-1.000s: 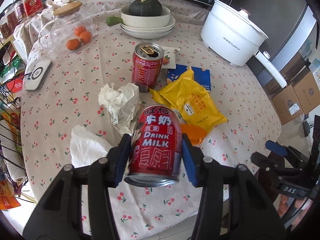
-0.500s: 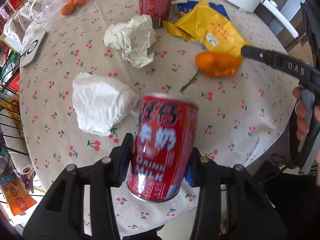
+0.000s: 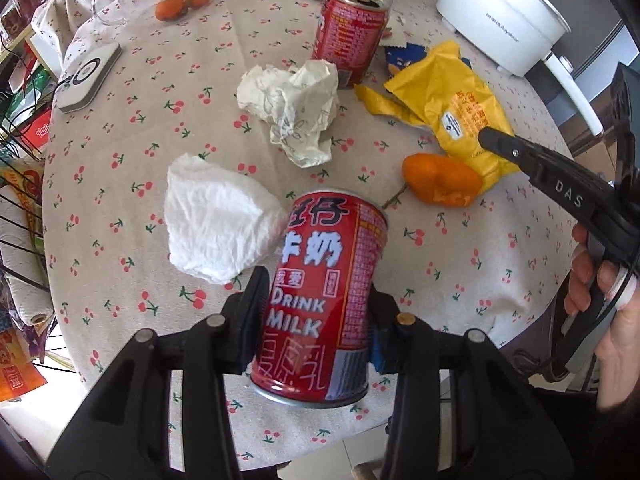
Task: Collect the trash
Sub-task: 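Lift the red can with the left gripper while the right gripper grasps the yellow snack bag, then carry the red can and yellow bag over the brown bin and open both grippers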
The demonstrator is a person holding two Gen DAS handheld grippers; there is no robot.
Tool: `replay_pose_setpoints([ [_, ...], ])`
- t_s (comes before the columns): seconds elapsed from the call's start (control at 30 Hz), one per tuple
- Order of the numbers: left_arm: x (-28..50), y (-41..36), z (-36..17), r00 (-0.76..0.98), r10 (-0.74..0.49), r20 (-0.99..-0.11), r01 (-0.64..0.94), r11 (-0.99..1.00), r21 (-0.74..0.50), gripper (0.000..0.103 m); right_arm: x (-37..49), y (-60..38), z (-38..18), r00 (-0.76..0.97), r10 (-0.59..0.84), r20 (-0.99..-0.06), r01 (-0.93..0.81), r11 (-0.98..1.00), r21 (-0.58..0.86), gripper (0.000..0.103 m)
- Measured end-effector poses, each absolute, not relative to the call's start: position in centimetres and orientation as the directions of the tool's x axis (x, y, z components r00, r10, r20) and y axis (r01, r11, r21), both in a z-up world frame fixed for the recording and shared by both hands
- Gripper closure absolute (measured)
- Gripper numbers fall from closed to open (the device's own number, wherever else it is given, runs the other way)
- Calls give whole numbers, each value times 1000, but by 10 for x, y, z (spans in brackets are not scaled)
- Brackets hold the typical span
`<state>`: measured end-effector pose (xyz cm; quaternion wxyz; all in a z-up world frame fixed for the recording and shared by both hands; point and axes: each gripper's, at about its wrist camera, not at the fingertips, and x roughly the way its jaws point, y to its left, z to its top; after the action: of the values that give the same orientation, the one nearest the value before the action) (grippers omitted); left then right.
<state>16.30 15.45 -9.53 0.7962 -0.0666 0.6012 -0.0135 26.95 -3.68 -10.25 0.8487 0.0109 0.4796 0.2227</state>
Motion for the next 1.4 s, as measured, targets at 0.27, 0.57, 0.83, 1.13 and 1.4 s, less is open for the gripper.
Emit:
replay_pose_setpoints([
  [0.27, 167, 134, -72, 344, -129, -930, -45, 987, -153, 59, 239, -82, -49, 527, 390, -755, -366, 906, 213, 96],
  [0.57, 165, 92, -60, 376, -173, -910, 19, 984, -179, 59, 191, -153, -20, 569, 314, -760, -296, 940, 167, 96],
  [0.83, 154, 29, -52, 367, -246, -897, 136, 968, -210, 59, 140, -234, -16, 562, 227, -796, -186, 972, 146, 96],
  [1.13, 136, -59, -53, 312, -315, -896, 315, 924, -215, 59, 90, -321, -42, 517, 154, -842, -31, 986, 161, 96],
  [1.4, 119, -145, -68, 222, -390, -893, 460, 850, -257, 59, 53, -376, -70, 476, 130, -870, 60, 982, 179, 96],
])
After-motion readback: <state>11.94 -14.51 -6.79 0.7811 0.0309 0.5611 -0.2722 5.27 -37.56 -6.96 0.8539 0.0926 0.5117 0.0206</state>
